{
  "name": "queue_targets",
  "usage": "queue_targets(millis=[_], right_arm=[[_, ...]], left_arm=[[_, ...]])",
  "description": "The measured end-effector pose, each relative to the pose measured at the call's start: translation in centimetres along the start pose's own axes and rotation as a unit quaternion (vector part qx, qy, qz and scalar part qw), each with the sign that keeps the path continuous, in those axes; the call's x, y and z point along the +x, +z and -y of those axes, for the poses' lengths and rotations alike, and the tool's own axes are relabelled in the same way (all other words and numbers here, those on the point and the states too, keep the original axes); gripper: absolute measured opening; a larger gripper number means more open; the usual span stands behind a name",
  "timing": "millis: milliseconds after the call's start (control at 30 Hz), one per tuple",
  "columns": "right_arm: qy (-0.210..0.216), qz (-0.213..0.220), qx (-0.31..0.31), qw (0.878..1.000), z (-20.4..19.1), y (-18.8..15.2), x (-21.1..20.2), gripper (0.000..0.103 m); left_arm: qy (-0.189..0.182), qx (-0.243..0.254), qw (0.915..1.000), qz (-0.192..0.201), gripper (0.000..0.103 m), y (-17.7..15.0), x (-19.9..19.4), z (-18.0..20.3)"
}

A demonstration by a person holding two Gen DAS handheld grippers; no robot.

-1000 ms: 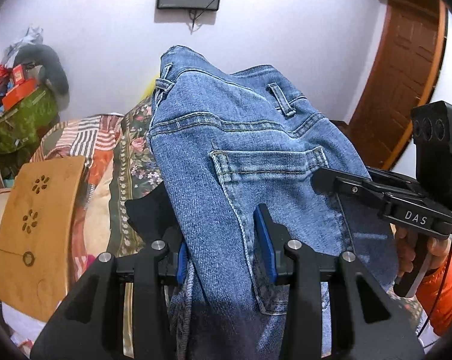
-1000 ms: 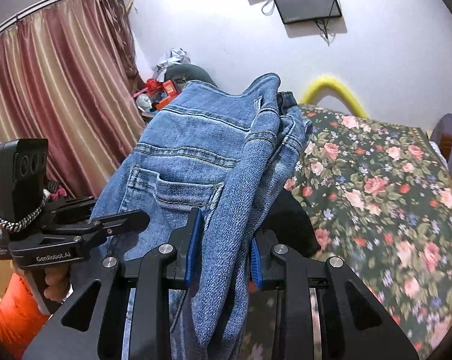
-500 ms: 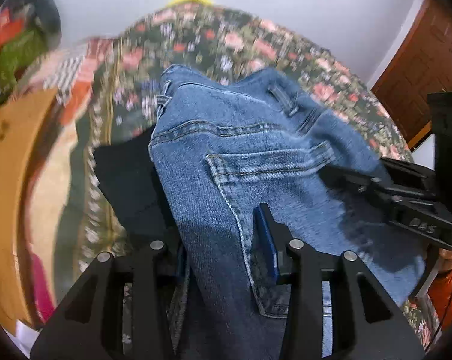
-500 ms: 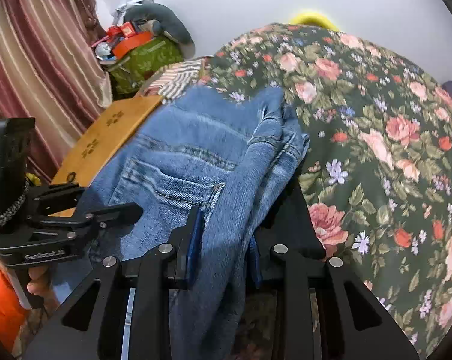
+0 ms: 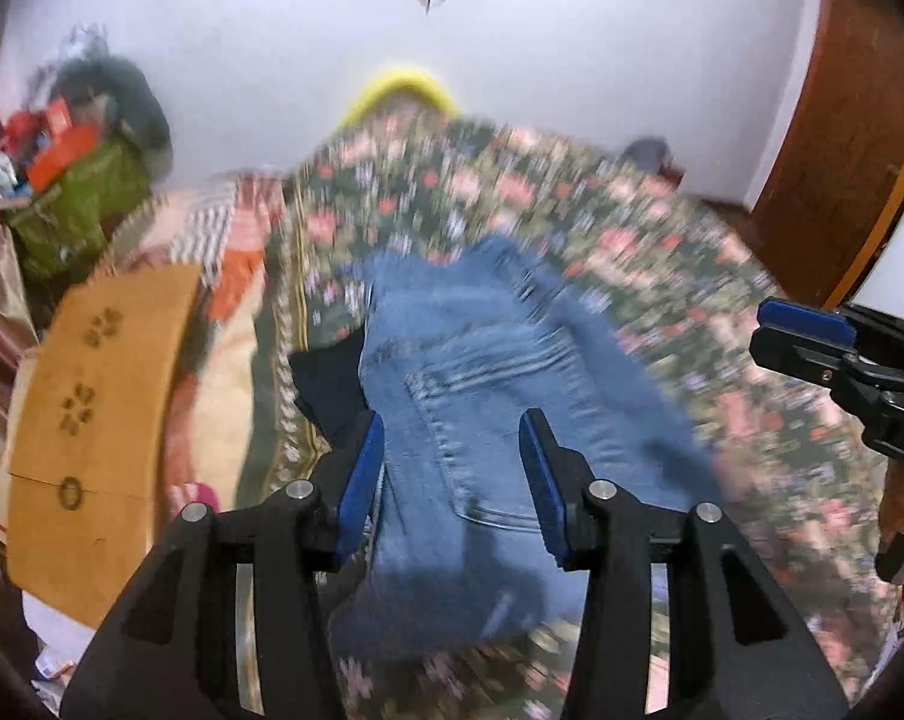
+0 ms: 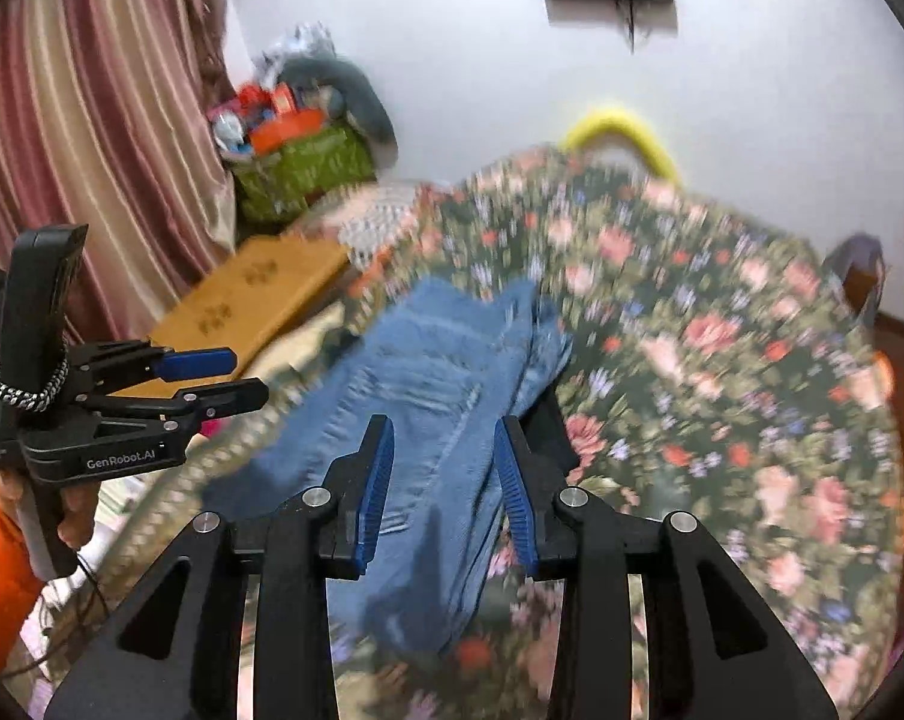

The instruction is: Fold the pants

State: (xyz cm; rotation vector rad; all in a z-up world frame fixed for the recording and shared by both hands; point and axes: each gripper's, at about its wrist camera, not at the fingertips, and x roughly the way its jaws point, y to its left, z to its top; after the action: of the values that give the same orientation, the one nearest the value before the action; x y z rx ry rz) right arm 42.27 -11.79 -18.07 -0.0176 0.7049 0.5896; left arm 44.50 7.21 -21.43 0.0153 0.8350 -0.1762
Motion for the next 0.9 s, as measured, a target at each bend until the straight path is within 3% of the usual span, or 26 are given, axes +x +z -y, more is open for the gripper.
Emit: queue_targets(millis=[233, 467, 667, 833, 867, 900], right_arm=[[0.011, 0.114, -0.020, 0.993, -5.0, 0.6, -13.3, 0.032], [0.025, 0.208, -0.030, 0.977, -10.4, -1.2, -23.9, 0.032], [0.028, 0.260, -0.033, 0.965, -13.8, -4.5, -28.1, 0.032], [0.008, 0.280, -0.045, 0.959, -16.0, -6.6, -29.2, 0.033], [0.004, 0.282, -0.047, 0.958, -16.4, -6.9, -29.3, 0.037], [0.001, 0.284, -0.047, 0.958, -16.6, -7.0, -29.5, 0.048]], left_arm=[[0.012, 0.011, 0.9938, 0.110, 0.046, -0.2, -14.7, 4.4], [0.040, 0.029, 0.9736, 0.223, 0.046, -4.3, -28.2, 8.4], [0.050, 0.022, 0.9542, 0.294, 0.046, -8.8, -35.6, 10.3], [0.062, 0.018, 0.9398, 0.335, 0.052, -12.2, -38.5, 11.5], [0.063, 0.015, 0.9377, 0.341, 0.057, -12.9, -38.8, 11.7], [0.065, 0.013, 0.9362, 0.345, 0.065, -13.4, -39.2, 11.7]])
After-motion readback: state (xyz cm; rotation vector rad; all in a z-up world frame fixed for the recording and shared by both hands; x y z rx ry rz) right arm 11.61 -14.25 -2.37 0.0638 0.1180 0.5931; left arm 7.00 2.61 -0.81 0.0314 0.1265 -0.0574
